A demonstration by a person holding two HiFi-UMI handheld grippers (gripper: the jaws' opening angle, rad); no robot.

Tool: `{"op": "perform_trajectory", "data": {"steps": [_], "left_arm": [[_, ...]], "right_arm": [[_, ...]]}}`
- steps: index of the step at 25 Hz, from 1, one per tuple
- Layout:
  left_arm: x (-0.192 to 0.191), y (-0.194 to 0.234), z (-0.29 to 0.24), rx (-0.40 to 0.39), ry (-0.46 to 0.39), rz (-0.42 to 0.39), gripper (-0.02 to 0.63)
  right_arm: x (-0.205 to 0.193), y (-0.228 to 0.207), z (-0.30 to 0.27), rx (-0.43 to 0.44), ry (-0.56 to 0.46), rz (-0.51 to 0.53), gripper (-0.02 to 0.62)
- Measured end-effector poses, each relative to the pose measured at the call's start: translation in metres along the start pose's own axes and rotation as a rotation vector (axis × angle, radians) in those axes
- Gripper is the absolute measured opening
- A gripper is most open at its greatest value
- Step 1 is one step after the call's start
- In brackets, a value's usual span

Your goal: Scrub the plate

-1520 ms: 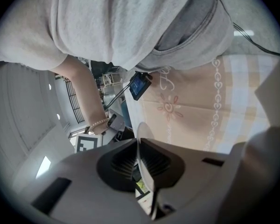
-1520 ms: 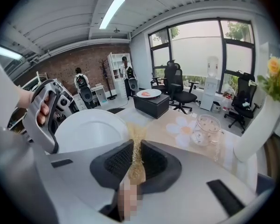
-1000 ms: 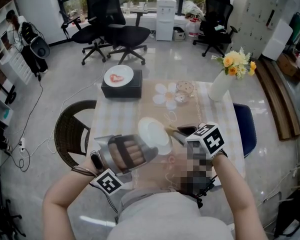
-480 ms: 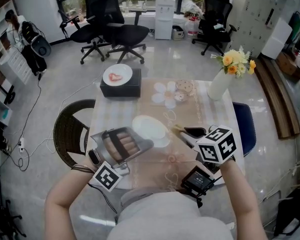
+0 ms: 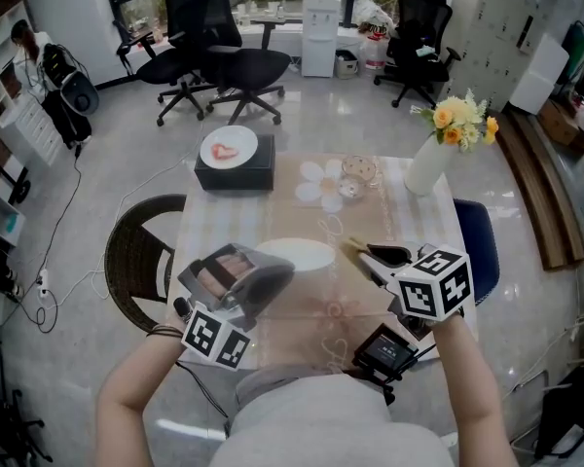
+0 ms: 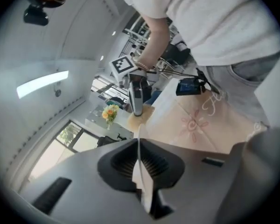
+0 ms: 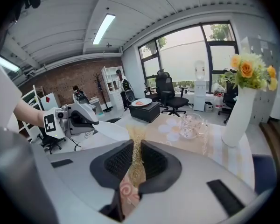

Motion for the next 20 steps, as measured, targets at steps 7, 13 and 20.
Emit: {"op": "perform_trajectory", "data": {"steps": [7, 13, 20], "left_arm": [[-0.012, 0.003, 0.001, 0.096, 0.004, 0.330, 0.020], [-0.018, 0.015, 0.001, 0.195, -0.034, 0.602, 0.020], [-0.032, 0.026, -0.004, 0.298, -0.065, 0.830, 0.020]], "right_arm": [[0.001, -0.001, 0.001, -0.006, -0.015, -0.014, 0.052], [0.002, 0.002, -0.002, -0.027, -0.063, -0.022, 0.052], [0.011, 0.003, 0.003, -0.076, -0.160, -0.033, 0.051]]}}
Point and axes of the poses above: the fingertips, and each gripper's own axes: z backward along the fingers, y to its left, x out of its top, the point moved 8 cm from there along z, backward along the fingers, and after that the axes turned 14 degrees about -y, right-handed, at the moved point
